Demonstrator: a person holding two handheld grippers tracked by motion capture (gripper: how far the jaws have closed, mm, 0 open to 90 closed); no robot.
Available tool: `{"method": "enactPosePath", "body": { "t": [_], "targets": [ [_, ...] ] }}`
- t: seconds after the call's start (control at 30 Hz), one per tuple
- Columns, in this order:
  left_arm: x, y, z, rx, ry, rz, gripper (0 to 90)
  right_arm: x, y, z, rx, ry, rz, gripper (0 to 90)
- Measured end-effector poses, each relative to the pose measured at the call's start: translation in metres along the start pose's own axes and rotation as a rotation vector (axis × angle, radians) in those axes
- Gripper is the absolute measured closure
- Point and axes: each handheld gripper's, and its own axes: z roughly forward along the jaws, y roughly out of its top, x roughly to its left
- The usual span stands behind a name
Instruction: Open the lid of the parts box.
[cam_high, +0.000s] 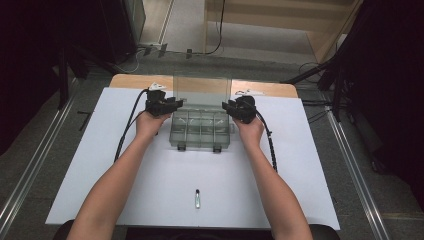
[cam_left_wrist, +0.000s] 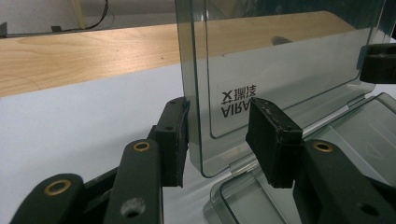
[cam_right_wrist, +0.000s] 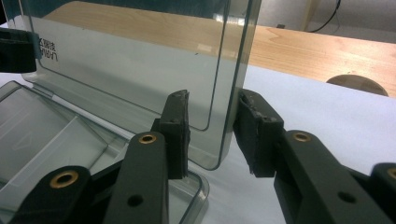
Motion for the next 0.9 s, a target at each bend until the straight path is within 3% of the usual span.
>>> {"method": "enactPosePath", "body": {
  "t": [0.33, 0.9],
  "targets": [
    [-0.001, -0.002, 0.006, 0.001, 0.025, -0.027, 57.7, 0.001, -0.002, 0.005, 0.009, -0.021, 0.012, 66.7],
    [0.0, -0.006, 0.013, 0.004, 0.04, -0.041, 56.5, -0.002, -0.006, 0.009, 0.029, -0.007, 0.043, 63.4]
  ]
}}
